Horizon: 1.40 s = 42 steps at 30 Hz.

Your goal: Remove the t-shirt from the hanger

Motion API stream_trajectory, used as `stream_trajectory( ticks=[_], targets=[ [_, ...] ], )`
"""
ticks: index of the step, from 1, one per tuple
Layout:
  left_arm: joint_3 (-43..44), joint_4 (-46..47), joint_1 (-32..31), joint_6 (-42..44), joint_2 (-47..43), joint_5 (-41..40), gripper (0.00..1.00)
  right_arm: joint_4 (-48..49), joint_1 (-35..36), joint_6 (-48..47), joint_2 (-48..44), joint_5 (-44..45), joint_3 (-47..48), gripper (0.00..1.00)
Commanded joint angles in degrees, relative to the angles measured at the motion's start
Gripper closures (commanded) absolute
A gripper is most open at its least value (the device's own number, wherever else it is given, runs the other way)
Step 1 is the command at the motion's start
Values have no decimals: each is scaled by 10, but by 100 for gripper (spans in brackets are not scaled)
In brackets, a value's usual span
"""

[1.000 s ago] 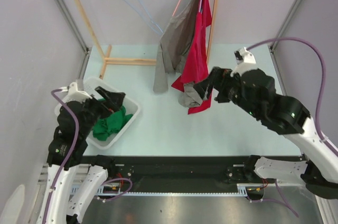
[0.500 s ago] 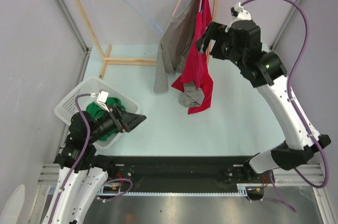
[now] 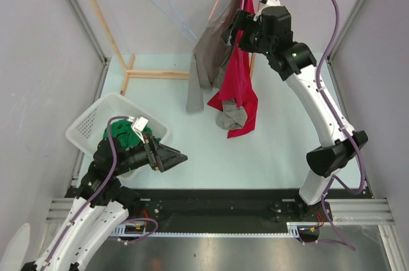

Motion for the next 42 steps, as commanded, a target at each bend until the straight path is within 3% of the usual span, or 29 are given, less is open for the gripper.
stream_trajectory(
  ticks=[1, 9, 13, 22, 26, 32, 37, 42],
  targets=[
    [12, 30, -58, -6, 15, -18, 17, 39, -1, -18, 24, 25, 38, 19],
    [25, 12, -110, 13, 33, -52, 16, 72, -1, -24, 57, 51, 38, 39],
    [30, 1, -111, 22, 23, -63, 16, 87, -2, -28, 71, 60, 37, 60],
    [39, -7, -111, 35, 32, -61, 14, 145, -4, -47, 70, 61, 3, 74],
    [50, -18, -111, 47, 39, -66, 14, 191, -3, -78, 60, 65, -24, 100],
    [56, -28, -111, 55, 43, -70, 13, 279, 5, -126, 37, 90, -98, 100],
    [59, -31, -112, 57, 50, -72, 12, 429, 35, -190, -3, 150, -192, 100],
    [61, -36, -111, 60, 55, -73, 12, 482, 47, -229, 5, 194, -198, 100]
  ],
)
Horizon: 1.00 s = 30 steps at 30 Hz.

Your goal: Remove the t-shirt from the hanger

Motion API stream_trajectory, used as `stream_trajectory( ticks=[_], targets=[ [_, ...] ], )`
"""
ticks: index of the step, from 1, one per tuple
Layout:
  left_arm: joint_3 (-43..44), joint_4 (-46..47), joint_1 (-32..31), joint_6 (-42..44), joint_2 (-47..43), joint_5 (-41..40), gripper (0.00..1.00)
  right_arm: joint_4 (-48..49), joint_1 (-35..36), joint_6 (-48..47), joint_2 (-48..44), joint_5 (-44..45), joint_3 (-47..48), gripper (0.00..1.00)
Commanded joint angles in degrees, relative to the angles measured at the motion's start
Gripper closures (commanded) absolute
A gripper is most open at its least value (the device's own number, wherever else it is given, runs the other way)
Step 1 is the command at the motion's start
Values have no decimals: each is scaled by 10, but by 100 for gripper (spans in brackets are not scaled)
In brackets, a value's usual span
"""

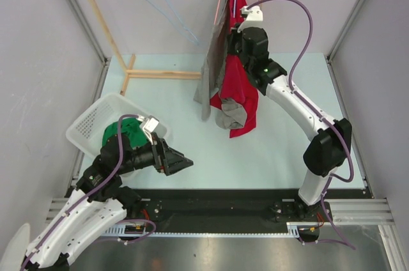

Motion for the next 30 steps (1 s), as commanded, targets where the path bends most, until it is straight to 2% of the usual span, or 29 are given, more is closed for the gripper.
stream_trajectory(
  ticks=[1, 8, 18, 30],
  targets=[
    [26, -2, -3, 15, 6, -8, 12, 149, 15, -73, -14, 44, 6, 100],
    [38, -23, -3, 25, 4, -24, 11, 196, 20, -90, -22, 66, -4, 100],
    [45, -28, -3, 27, 4, -27, 10, 237, 24, -88, -89, 71, -85, 100],
    [45, -8, -3, 10, 7, -14, 10, 205, 20, -91, -114, 63, -80, 100]
  ],
)
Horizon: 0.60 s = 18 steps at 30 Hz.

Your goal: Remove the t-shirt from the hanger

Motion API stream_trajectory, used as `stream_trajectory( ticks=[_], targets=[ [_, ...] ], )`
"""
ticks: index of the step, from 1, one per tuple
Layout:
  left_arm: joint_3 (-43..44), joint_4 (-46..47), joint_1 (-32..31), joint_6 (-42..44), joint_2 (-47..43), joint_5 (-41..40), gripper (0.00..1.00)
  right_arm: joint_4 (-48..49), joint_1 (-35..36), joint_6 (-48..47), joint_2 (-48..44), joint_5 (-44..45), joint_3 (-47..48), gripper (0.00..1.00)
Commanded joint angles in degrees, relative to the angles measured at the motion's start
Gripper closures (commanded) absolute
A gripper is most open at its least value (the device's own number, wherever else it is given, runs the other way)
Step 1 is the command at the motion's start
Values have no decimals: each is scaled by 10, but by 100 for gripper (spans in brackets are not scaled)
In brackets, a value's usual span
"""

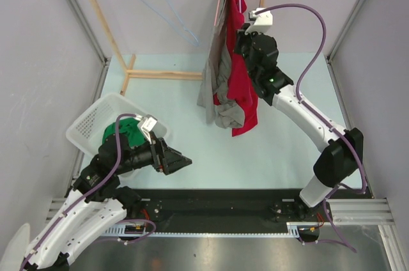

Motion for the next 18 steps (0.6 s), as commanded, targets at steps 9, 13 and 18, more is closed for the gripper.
stream_trajectory(
  ticks=[9, 13, 18],
  targets=[
    [73, 41, -3, 7, 45, 14, 10, 15, 64, -6, -184, 67, -114, 100],
    [92, 82, -3, -6, 76, 33, 11, -68, 89, 51, -267, 105, -184, 100],
    [120, 149, -27, -41, 135, 27, 13, -228, 114, 118, -363, 109, -230, 100]
  ],
)
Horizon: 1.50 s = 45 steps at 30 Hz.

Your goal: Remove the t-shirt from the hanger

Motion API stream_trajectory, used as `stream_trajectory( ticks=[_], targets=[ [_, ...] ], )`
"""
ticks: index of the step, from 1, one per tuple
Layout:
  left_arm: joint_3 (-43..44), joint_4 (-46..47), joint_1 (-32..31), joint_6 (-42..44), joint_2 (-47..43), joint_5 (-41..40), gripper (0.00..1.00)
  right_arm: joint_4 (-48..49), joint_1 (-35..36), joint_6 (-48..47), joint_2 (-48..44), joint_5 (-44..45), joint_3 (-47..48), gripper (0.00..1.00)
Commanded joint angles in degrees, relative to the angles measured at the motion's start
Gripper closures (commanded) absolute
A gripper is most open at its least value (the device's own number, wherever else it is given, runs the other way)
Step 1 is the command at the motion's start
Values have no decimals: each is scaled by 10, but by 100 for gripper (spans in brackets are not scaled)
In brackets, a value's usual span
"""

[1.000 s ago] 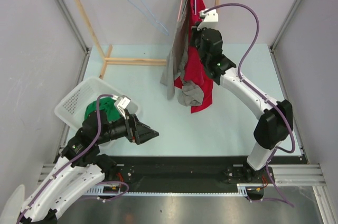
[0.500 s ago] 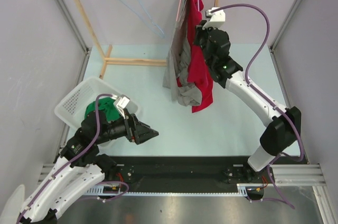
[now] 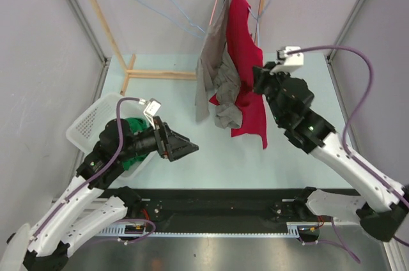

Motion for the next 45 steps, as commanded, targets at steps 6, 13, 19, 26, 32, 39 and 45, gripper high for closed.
stream_trajectory(
  ticks=[6, 13, 19, 26, 32, 39, 45],
  targets=[
    [159, 93, -132, 10, 138, -95, 14, -238, 27, 121, -165, -36, -65, 100],
    [364, 81, -170, 88, 304, -148, 14, -327, 31, 155, -219, -134, -74, 100],
    [532, 22, -170, 177, 446, -244, 11, -370, 39, 165, -246, -179, -74, 100],
    [562, 15, -170, 204, 506, -291, 12, -374, 39, 159, -265, -243, -66, 100],
    [538, 31, -170, 197, 517, -291, 14, -374, 40, 146, -256, -326, -56, 100],
    [453, 56, -172, 176, 489, -316, 42, -348, 40, 152, -265, -355, -61, 100],
    [412, 48, -172, 183, 439, -356, 100, -332, 40, 160, -253, -382, -72, 100]
  ],
)
